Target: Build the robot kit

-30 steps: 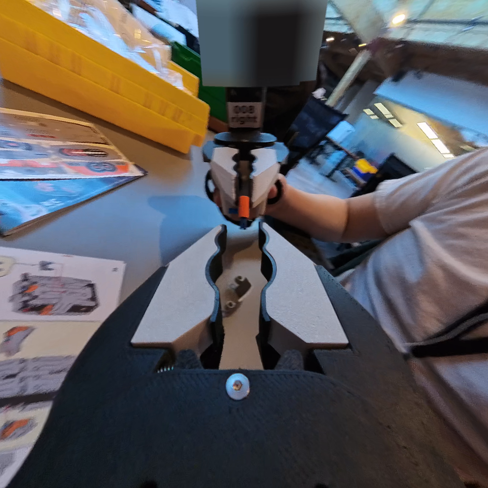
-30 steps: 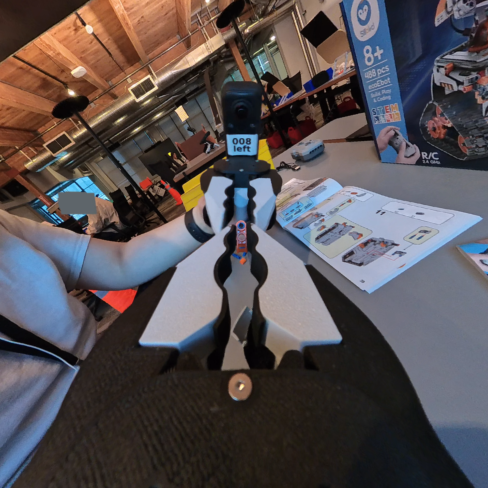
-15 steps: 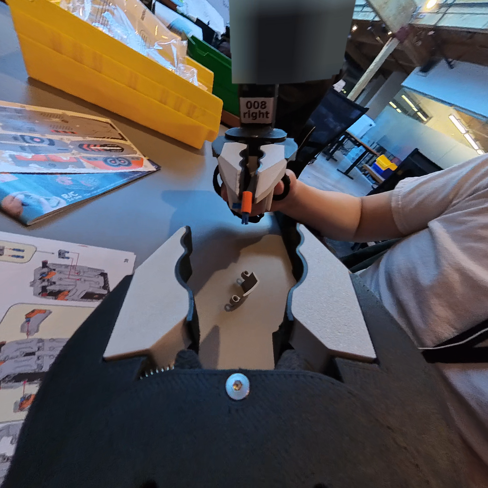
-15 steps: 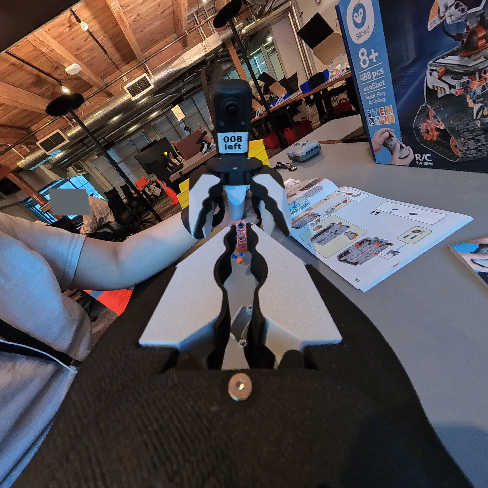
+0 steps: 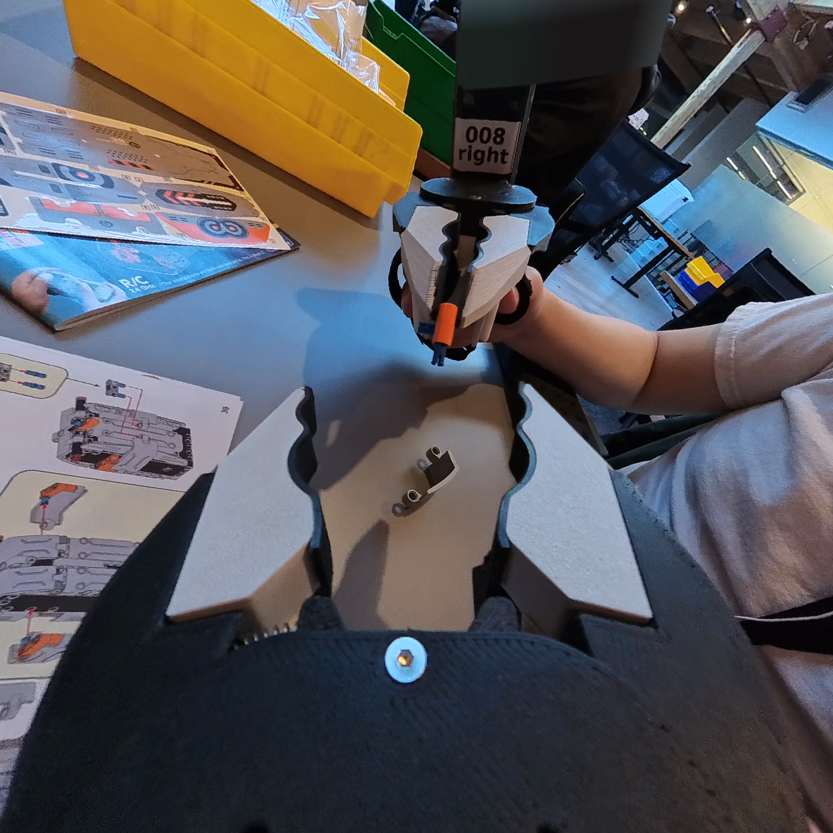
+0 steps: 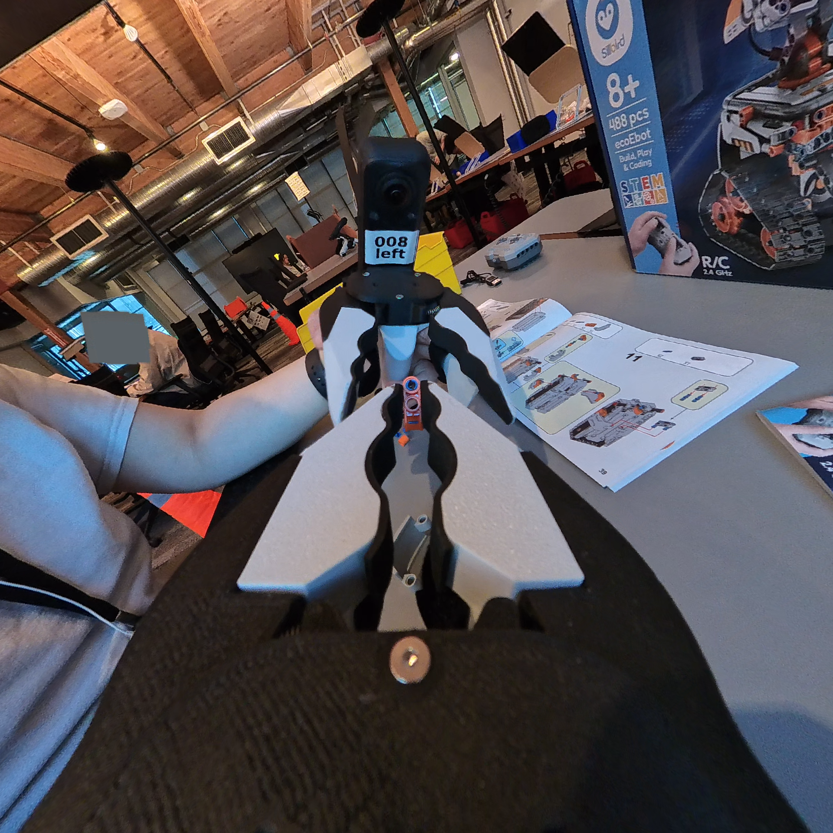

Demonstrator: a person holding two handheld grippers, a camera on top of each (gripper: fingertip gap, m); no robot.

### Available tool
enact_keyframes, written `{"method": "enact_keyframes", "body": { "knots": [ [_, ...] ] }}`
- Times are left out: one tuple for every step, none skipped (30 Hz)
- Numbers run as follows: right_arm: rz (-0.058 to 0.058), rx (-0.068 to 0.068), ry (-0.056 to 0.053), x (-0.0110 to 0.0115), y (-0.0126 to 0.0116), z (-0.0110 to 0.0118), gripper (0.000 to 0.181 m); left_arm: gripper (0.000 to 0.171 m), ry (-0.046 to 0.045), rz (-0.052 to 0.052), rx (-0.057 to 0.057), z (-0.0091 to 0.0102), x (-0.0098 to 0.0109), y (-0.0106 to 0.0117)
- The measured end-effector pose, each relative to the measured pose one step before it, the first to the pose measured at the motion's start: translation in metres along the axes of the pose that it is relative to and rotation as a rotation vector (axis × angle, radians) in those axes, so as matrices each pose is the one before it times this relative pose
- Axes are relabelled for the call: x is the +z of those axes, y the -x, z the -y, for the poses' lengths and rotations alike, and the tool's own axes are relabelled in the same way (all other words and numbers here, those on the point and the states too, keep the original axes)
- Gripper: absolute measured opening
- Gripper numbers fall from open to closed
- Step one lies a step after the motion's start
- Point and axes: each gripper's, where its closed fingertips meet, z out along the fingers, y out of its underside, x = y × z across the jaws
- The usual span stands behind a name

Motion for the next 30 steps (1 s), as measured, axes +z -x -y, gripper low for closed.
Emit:
{"method": "enact_keyframes", "body": {
  "knots": [
    [-0.0006,0.0005,0.0005,-0.00004,-0.00029,-0.00005,0.006,0.09,0.00043,-0.0078,0.008,-0.00077,0.00075,-0.00187],
    [-0.0005,-0.0008,0.0015,-0.00007,-0.0002,-0.00017,0.006,0.094,0.00448,0.0005,0.007,-0.00092,0.00109,-0.00084],
    [-0.0014,-0.0019,0.0023,-0.00016,-0.00033,-0.00031,0.006,0.098,0.00862,0.0143,0.0018,-0.00146,0.00145,0.00121],
    [-0.0017,-0.0018,0.0027,-0.00001,-0.0003,-0.00042,0.006,0.099,0.01255,0.0183,-0.0001,-0.00186,0.00175,0.00166],
    [-0.0003,-0.0004,0.0032,0.00013,-0.00017,-0.00051,0.006,0.101,0.0157,0.0087,0.0009,-0.00263,0.00204,0.00024],
    [0.0001,-0.0001,0.0021,0.00016,-0.00001,-0.0004,0.006,0.105,0.01706,0.004,0.0023,-0.00288,0.00222,-0.00031],
    [-0.0005,-0.0012,0.0011,0.0001,-0.00007,-0.0002,0.006,0.109,0.01586,0.0055,0.001,-0.00282,0.00246,0.00005],
    [0.0006,-0.0012,0.0008,0.00012,0.00008,-0.00016,0.006,0.111,0.01019,0.009,0.0058,-0.00159,0.00225,0.00069],
    [0.0004,-0.001,0.0003,0.00002,0.00019,0.00007,0.006,0.112,0.00392,0.0166,0.0027,-0.00059,0.00185,0.00206],
    [-0.0007,-0.0014,0.0004,0.00002,-0.00007,-0.00012,0.006,0.112,0.00425,0.0179,-0.0016,-0.00052,0.00134,0.00249],
    [-0.0002,-0.0005,0.0003,-0.00011,-0.0001,-0.00002,0.006,0.111,0.0044,0.0053,0.0022,-0.00056,0.00075,0.00034],
    [-0.0005,0.0002,0.0,-0.00009,-0.00009,0.00002,0.006,0.111,0.00036,-0.0002,0.0072,0.00006,0.0,-0.00024],
    [-0.0015,-0.0007,-0.0002,-0.00021,-0.00025,0.00002,0.006,0.111,-0.00589,0.0074,0.0026,0.00101,-0.00037,0.00111],
    [-0.0006,-0.0014,-0.0005,-0.00019,-0.00009,0.00024,0.006,0.109,-0.0104,0.0029,0.0009,0.00173,-0.00057,0.00051],
    [-0.0008,-0.0012,-0.0012,-0.00018,-0.00007,0.00021,0.006,0.107,-0.01371,0.0,-0.0016,0.00241,-0.00072,0.00041],
    [-0.0014,-0.0009,-0.0009,-0.00016,-0.00026,0.00012,0.006,0.105,-0.00986,-0.0113,-0.0065,0.00235,-0.00097,-0.00068],
    [-0.0016,-0.0009,0.0,-0.00013,-0.0002,0.00007,0.006,0.1,-0.01083,-0.032,-0.0057,0.00256,-0.00129,-0.0039],
    [-0.0001,-0.001,-0.0005,-0.0001,-0.00005,0.00005,0.006,0.1,-0.01676,-0.0416,-0.0005,0.00336,-0.00156,-0.00527],
    [-0.0002,-0.0002,0.0002,-0.00001,-0.00004,-0.00002,0.006,0.102,-0.02073,-0.0348,-0.004,0.00404,-0.00182,-0.00423],
    [-0.0005,-0.0001,0.0019,0.0,-0.00017,-0.00032,0.006,0.102,-0.02068,-0.0311,-0.0118,0.0041,-0.00192,-0.00331],
    [-0.0007,-0.0009,0.0021,0.00004,-0.00009,-0.00032,0.006,0.102,-0.02428,-0.0371,-0.0162,0.00451,-0.00177,-0.00414],
    [-0.0006,-0.0016,0.0008,0.00008,-0.00005,-0.00019,0.006,0.1,-0.0267,-0.0245,-0.0176,0.00447,-0.00174,-0.00179],
    [-0.0013,-0.0016,0.0014,0.00004,-0.00009,-0.00018,0.006,0.1,-0.01915,-0.0058,-0.0217,0.00302,-0.00127,0.00125],
    [-0.0021,-0.0016,0.003,0.00006,-0.00024,-0.00038,0.006,0.101,-0.00313,-0.0193,-0.009,0.00006,-0.0009,-0.00134],
    [-0.0011,-0.0017,0.003,0.00015,-0.00016,-0.00057,0.006,0.101,0.01329,-0.0058,0.0053,-0.00261,-0.00045,0.00031],
    [0.0009,-0.0016,0.0017,0.00015,0.00038,-0.00031,0.006,0.099,0.02399,0.0158,0.0115,-0.00358,-0.00054,0.00411],
    [0.0028,-0.0031,0.0012,0.00024,0.0007,-0.0002,0.006,0.093,0.02415,0.0041,0.0092,-0.00326,-0.00051,0.00261],
    [0.0018,-0.0054,0.0023,0.00025,0.00077,-0.00021,0.006,0.083,0.01323,-0.0207,0.0031,-0.00185,-0.00075,-0.00076],
    [0.0001,-0.0083,0.0018,0.00024,0.00071,-0.00009,0.006,0.069,-0.0056,-0.0088,-0.0104,0.00084,-0.00085,0.00102],
    [0.0028,-0.0089,-0.001,0.00017,0.00116,0.00035,0.006,0.057,-0.0066,-0.0012,0.0005,0.00118,-0.00122,0.00145]
  ]
}}
